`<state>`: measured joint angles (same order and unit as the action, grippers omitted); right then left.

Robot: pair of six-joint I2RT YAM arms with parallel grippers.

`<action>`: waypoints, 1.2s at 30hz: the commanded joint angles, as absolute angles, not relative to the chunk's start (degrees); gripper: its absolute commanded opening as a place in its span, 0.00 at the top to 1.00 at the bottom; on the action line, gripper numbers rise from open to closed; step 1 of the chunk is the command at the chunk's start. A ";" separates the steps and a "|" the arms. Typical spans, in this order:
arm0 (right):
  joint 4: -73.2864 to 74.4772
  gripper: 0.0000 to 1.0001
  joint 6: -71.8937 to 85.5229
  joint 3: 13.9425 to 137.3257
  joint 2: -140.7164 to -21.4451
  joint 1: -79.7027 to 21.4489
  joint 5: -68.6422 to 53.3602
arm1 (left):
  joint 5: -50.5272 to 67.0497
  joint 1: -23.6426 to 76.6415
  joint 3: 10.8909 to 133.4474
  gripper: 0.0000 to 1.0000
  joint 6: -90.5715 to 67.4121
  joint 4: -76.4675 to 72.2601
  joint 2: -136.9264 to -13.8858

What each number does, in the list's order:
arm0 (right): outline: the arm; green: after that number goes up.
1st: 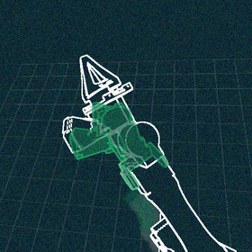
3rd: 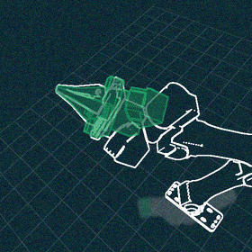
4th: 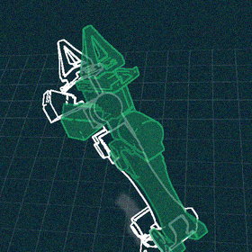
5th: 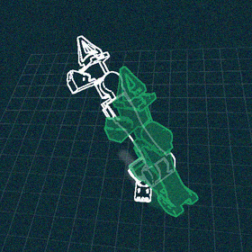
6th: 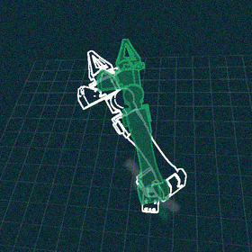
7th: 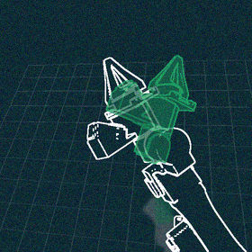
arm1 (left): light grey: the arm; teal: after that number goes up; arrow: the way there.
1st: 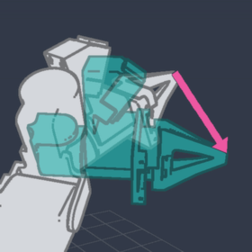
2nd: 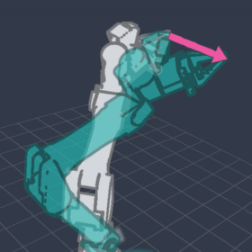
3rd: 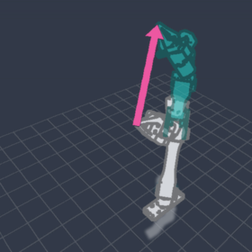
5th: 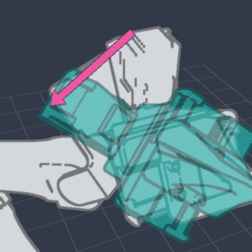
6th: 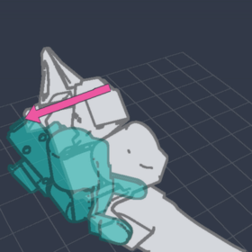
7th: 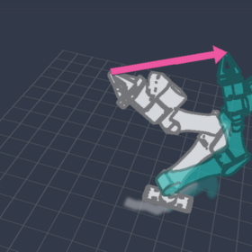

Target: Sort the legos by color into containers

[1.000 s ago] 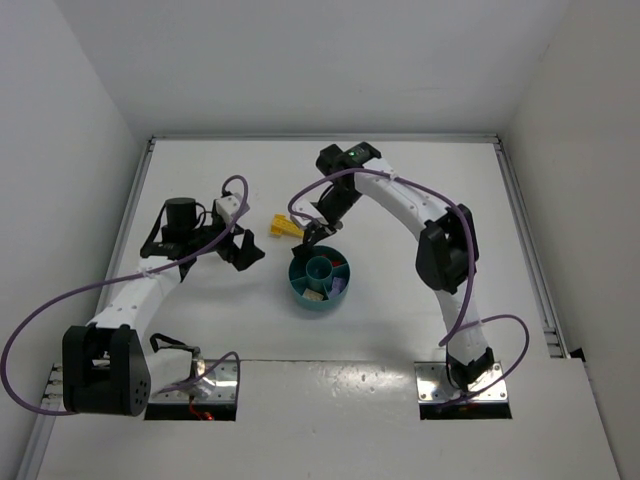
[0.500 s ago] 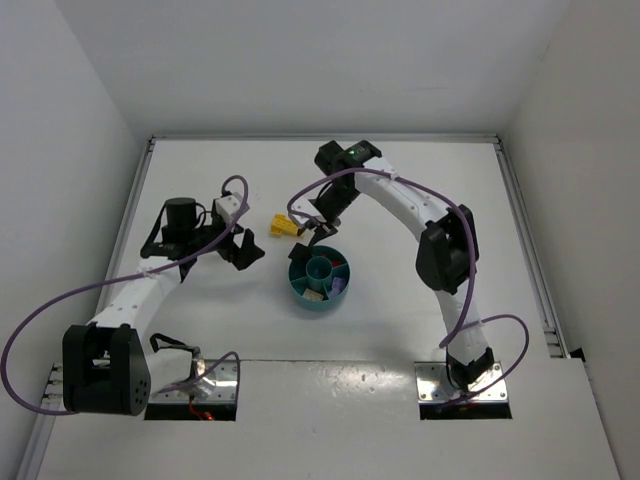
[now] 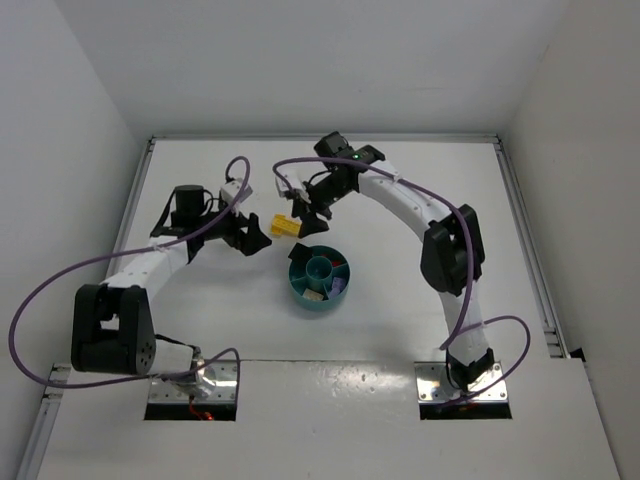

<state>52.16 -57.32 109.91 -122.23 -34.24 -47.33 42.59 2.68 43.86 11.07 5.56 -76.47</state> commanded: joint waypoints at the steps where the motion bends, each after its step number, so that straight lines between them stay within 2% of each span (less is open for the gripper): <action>1: 47.02 0.43 -44.13 112.15 -121.99 -32.70 -49.30 | 49.36 3.52 47.46 0.00 5.63 1.07 -79.62; 5: 51.75 0.53 -41.22 116.09 -124.43 -30.94 -53.86 | 55.62 3.52 47.98 0.00 2.11 -2.55 -80.94; 11: 66.79 0.57 -41.22 128.93 -132.09 -28.57 -60.81 | 61.42 3.52 51.32 0.00 -1.49 -2.55 -85.42; 15: 64.78 0.59 -40.61 124.48 -130.00 -28.04 -61.44 | 64.77 4.75 53.61 0.02 -5.88 -2.02 -88.67; 21: 61.01 0.62 -38.60 118.05 -124.81 -26.81 -58.81 | 65.65 6.94 61.16 0.19 -10.55 7.46 -96.14; 24: 55.39 0.62 -32.01 114.19 -121.74 -25.50 -57.57 | 67.14 7.47 62.48 0.19 -12.91 7.47 -97.90; 27: 51.25 0.62 -25.24 111.89 -120.50 -24.00 -57.57 | 70.12 8.53 64.15 0.40 -17.65 7.47 -102.19; 28: 50.72 0.62 -23.92 111.88 -119.89 -23.21 -57.57 | 70.92 8.53 64.68 0.51 -18.36 7.47 -103.00; 30: 49.40 0.62 -20.32 111.88 -119.27 -22.51 -57.57 | 70.93 8.53 64.69 0.59 -18.37 6.68 -103.01; 36: 45.88 0.62 -15.92 110.13 -116.72 -20.74 -57.05 | 72.07 7.92 65.21 0.61 -18.46 7.46 -104.85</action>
